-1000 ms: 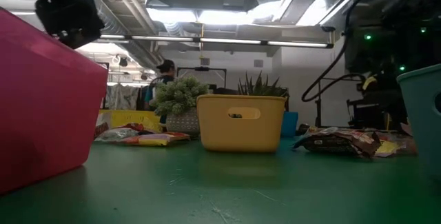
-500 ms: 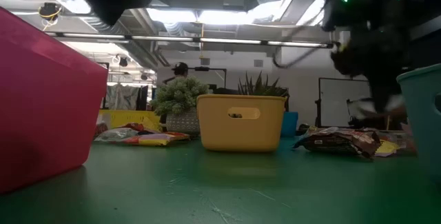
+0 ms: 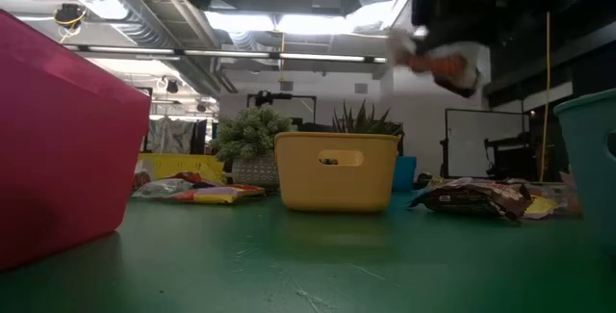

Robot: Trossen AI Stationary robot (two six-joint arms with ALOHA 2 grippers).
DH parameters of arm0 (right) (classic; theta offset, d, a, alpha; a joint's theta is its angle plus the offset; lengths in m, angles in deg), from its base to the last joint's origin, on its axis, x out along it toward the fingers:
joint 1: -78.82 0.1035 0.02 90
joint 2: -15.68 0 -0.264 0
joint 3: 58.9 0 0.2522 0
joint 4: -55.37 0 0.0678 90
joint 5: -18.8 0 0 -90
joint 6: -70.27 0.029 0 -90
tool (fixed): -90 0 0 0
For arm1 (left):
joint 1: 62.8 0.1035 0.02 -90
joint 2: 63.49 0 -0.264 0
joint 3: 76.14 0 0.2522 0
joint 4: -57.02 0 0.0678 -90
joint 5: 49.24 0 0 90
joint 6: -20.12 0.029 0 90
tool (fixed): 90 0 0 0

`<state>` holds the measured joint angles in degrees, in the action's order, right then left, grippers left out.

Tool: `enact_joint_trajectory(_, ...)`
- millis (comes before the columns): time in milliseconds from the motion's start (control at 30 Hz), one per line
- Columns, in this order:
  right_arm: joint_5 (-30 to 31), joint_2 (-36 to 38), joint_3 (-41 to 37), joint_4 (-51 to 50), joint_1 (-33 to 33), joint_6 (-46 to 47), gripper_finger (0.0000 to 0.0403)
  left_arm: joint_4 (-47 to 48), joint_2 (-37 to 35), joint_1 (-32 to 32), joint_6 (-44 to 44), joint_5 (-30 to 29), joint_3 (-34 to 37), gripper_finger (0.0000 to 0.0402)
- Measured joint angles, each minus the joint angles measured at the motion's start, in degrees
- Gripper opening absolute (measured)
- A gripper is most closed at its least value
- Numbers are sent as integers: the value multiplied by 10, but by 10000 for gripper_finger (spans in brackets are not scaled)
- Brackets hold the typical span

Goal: Sort candy
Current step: Put the white chocolate bar into the red bin

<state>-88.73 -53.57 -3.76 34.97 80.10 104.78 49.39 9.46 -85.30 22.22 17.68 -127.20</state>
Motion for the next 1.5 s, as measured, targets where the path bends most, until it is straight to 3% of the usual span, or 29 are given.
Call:
enact_joint_trajectory(300,11,-26,1,131,45,-5,101,-54,17,50,15,49,0,173)
enact_joint_trajectory(500,10,-59,0,182,58,-3,101,-181,79,68,90,98,-1,173)
enact_joint_trajectory(800,1,-120,0,282,83,17,101,-297,152,86,91,148,-1,173)
enact_joint_trajectory(1300,-1,-216,0,439,89,47,101,-309,186,89,86,183,-1,173)
enact_joint_trajectory(1500,-2,-226,0,446,89,49,101,-304,186,86,85,183,-1,173)
